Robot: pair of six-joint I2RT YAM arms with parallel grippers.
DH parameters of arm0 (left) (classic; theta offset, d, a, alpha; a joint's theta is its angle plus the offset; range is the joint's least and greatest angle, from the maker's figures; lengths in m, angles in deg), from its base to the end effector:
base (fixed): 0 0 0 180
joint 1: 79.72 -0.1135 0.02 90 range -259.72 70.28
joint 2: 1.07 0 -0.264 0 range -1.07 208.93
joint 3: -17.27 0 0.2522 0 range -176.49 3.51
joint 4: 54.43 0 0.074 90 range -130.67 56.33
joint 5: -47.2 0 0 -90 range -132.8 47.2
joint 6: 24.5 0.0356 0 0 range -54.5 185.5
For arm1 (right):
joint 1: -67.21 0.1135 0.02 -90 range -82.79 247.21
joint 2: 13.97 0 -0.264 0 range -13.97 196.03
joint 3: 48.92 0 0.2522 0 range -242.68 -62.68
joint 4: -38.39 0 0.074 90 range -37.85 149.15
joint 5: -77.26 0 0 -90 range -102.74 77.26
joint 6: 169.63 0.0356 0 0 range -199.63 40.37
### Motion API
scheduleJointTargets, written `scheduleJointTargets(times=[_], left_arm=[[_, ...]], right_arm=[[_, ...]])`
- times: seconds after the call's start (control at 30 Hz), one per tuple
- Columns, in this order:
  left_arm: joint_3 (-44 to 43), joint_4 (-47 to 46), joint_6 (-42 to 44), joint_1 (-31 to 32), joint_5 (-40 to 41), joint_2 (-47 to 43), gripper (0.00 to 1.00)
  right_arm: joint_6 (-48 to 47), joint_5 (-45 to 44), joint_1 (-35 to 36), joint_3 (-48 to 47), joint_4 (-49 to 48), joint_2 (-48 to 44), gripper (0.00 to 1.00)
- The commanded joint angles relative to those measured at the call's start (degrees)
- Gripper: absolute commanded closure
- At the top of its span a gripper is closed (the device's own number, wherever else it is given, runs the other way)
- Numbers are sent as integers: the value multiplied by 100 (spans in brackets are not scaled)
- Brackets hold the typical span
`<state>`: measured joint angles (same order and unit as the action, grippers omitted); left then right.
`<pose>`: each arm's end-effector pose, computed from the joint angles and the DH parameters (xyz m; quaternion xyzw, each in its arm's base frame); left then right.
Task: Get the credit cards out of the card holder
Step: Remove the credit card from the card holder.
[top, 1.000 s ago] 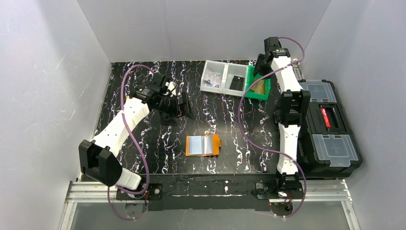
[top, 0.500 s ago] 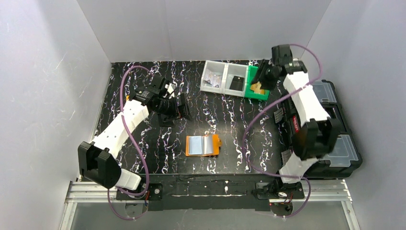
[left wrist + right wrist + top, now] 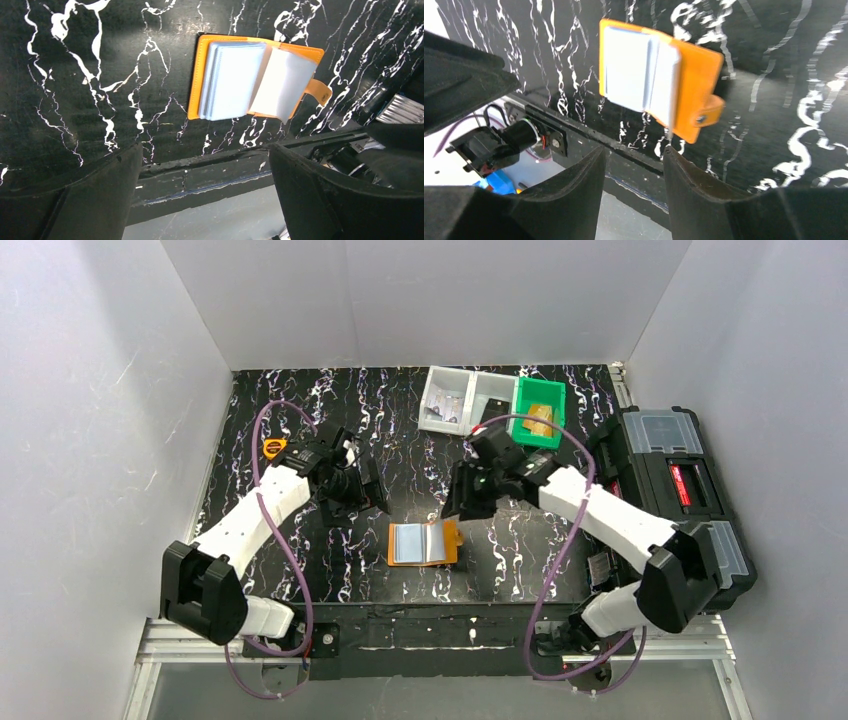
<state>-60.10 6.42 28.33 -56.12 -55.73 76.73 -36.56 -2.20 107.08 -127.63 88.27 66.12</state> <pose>0.2430 -0.1148 0.2743 -0.0860 0.9592 -0.2187 0.1574 0.2222 0.1940 0.2825 -0.0042 0.9399 0.2836 0.1901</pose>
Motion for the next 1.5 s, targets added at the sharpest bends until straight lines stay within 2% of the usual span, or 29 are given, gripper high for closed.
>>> scheduleJointTargets(times=[0.0, 0.23, 0.4, 0.73, 0.93, 1.03, 1.27, 1.47], left_arm=[[178, 32, -126, -101, 305, -348, 2], [246, 188, -18, -262, 345, -599, 2], [216, 234, 22, -360, 318, -733, 2], [265, 213, 35, -408, 247, -701, 2], [355, 146, 11, -408, 163, -643, 3], [430, 67, -37, -408, 73, -605, 5], [622, -90, -113, -401, -57, -494, 10], [815, -283, -185, -291, -192, -361, 25]], right_arm=[[367, -190, 678, -268, -417, 523, 47], [193, -712, 1279, -1022, -20, 1787, 47], [-6, -784, 1433, -1416, 107, 2563, 41], [-112, -1028, 1727, -1870, 350, 3183, 30], [-153, -1220, 1745, -1804, 398, 3459, 31], [-178, -1234, 1730, -1641, 355, 3519, 36], [-197, -1099, 1637, -1144, -8, 3381, 61], [-310, -472, 1462, -582, -721, 3074, 76]])
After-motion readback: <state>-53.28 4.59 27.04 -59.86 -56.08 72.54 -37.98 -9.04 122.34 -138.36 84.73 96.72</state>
